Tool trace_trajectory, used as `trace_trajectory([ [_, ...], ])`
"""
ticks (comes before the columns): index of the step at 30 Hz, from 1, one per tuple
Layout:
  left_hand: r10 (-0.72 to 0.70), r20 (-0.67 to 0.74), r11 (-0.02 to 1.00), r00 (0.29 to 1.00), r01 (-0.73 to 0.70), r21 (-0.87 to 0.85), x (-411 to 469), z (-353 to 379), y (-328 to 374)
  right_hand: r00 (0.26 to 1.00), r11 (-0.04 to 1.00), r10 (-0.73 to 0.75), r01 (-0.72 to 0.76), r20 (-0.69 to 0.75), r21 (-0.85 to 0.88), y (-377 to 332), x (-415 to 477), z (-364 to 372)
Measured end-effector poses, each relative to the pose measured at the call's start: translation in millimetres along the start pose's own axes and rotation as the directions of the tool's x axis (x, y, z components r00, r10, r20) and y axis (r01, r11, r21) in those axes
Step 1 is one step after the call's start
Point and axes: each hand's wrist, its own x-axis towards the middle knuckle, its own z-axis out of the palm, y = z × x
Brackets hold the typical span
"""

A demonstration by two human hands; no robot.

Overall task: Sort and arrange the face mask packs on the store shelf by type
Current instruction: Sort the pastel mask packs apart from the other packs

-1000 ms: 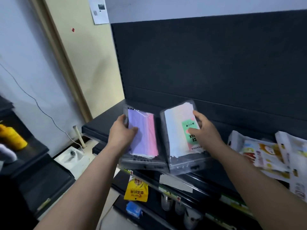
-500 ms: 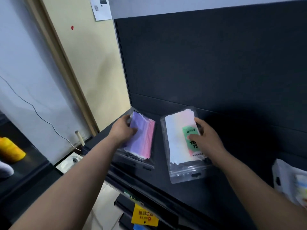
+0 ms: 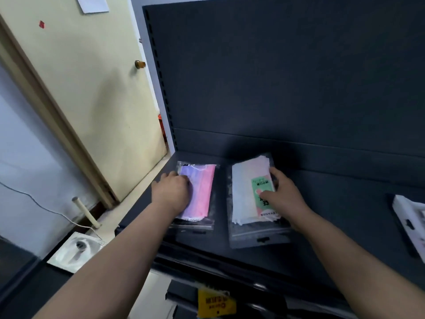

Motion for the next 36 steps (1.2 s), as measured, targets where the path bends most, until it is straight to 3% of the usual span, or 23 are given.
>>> trace_trajectory([
  [4,0.02,-0.043,0.998,0.999,-0.018,0.06,-0.1,-3.9,9.8,0.998,0.968,0.058,-0.057,-0.005,-0.244,-5.0,0.2,-2.8],
  [6,0.101,-0.11,0.995,0.989,-0.103,-0.011,-0.2,-9.7,16.1,0.988,0.89,0.144,-0.154,-0.056,-0.429,-1.9,-3.0,-1.9],
  [11,0.311,-0.123,0.927,0.942,-0.33,-0.181,-0.5,-18.9,45.7,0.946,0.737,0.229,-0.322,-0.229,-0.595,-3.0,-18.9,-2.4],
  [14,0.366,-0.103,0.906,0.925,-0.379,-0.188,-1.1,-21.3,64.6,0.962,0.587,0.018,-0.23,-0.271,-0.776,-0.5,-27.2,0.5],
  [16,0.403,-0.096,0.9,0.91,-0.413,-0.139,-4.1,-23.0,76.6,0.971,0.456,-0.174,-0.07,-0.166,-0.887,0.5,-32.5,-1.4],
  [18,0.436,-0.1,0.895,0.894,-0.443,-0.06,-7.5,-24.1,88.1,0.972,0.378,-0.228,0.026,-0.066,-0.926,-0.4,-36.5,-11.8],
  [21,0.478,-0.079,0.878,0.875,-0.477,0.033,-12.9,-25.4,106.1,0.968,0.395,-0.25,0.07,-0.034,-0.916,5.3,-43.8,-37.5],
  [24,0.507,-0.065,0.861,0.859,-0.508,0.006,-18.9,-26.7,138.5,0.971,0.454,-0.233,0.061,-0.053,-0.889,17.5,-63.0,-71.7],
  [36,0.769,-0.097,0.613,0.632,-0.772,-0.172,-151.0,-60.5,407.9,0.908,0.438,-0.169,-0.28,-0.384,-0.854,126.5,-201.8,-305.1],
])
